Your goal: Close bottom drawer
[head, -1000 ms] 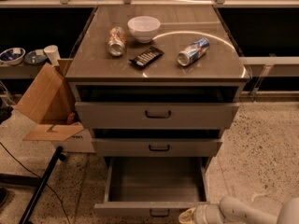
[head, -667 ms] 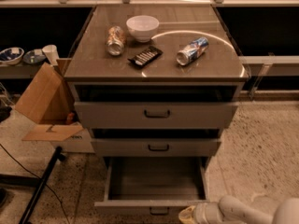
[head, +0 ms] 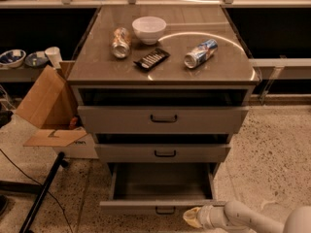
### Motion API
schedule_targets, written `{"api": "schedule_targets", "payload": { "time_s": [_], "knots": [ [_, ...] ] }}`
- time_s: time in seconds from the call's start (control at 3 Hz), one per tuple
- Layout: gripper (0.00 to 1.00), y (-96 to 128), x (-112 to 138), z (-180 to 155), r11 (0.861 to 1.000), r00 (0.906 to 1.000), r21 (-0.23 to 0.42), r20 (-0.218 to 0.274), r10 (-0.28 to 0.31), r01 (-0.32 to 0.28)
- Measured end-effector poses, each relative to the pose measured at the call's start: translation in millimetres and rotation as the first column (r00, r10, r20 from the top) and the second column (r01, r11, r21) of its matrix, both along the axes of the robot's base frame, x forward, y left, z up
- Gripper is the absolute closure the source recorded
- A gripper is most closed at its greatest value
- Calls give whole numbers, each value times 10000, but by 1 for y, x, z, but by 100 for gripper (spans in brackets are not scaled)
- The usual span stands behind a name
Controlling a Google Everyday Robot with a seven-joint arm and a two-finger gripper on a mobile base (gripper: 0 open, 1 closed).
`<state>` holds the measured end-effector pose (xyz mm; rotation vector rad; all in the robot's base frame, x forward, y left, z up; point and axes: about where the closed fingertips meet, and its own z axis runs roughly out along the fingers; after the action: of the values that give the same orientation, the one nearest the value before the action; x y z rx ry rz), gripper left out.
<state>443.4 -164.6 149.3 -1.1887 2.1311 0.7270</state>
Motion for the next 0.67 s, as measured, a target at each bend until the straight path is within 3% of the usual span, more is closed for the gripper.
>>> {"api": "schedule_targets", "payload": {
  "time_s": [0.67],
  "knots": [
    [100, 24, 31, 8, 9991, 9992, -264, 229, -336, 342]
  ]
}}
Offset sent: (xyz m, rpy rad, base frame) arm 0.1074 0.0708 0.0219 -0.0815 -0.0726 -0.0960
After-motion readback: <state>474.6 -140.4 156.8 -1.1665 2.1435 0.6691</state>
